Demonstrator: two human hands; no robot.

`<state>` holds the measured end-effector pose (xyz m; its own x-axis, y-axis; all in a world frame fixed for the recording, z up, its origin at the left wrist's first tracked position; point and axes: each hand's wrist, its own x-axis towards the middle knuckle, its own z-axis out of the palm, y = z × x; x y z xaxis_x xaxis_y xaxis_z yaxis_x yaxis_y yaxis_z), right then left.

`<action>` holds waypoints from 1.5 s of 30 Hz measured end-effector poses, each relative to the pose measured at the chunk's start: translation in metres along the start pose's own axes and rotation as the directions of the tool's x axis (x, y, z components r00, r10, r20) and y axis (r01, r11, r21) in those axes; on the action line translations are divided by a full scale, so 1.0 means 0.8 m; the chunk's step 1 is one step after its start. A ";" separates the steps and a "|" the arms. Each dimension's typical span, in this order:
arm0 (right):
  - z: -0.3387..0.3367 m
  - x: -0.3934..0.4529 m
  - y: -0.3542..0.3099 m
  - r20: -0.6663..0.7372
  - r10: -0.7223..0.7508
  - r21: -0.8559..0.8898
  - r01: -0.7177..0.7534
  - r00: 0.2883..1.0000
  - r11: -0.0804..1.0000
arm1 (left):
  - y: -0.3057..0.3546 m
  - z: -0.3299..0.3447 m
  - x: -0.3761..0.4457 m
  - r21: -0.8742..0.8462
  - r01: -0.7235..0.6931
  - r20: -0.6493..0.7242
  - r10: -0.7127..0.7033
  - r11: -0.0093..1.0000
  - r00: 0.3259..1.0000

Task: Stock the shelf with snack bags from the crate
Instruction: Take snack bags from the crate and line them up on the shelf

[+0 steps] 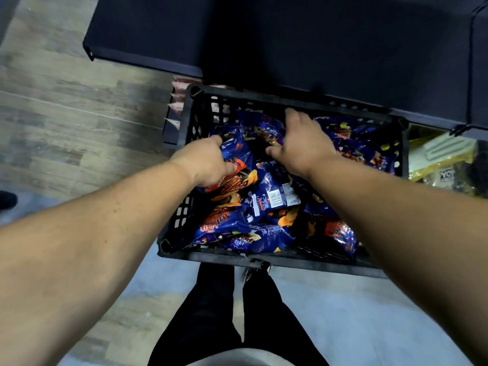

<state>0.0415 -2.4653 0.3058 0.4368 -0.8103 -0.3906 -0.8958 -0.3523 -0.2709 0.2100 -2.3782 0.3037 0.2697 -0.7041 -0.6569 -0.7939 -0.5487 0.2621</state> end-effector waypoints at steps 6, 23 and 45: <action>0.026 0.036 -0.002 0.076 0.023 -0.059 -0.019 0.997 0.998 | -0.007 0.001 0.004 -0.014 -0.006 -0.027 0.006 1.000 1.000; -0.080 -0.006 0.051 0.190 0.131 0.656 -0.225 0.973 0.721 | 0.012 -0.057 0.007 -0.128 -0.007 -0.104 -0.007 0.992 0.995; 0.039 -0.084 0.067 0.348 -0.352 -0.146 0.422 0.869 0.895 | 0.013 -0.022 0.003 0.054 0.068 -0.057 -0.065 0.996 0.996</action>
<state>-0.0333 -2.4150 0.2903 0.7236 -0.4167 -0.5503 -0.6296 -0.7252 -0.2788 0.2121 -2.3937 0.3171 0.3515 -0.6913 -0.6313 -0.8020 -0.5703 0.1779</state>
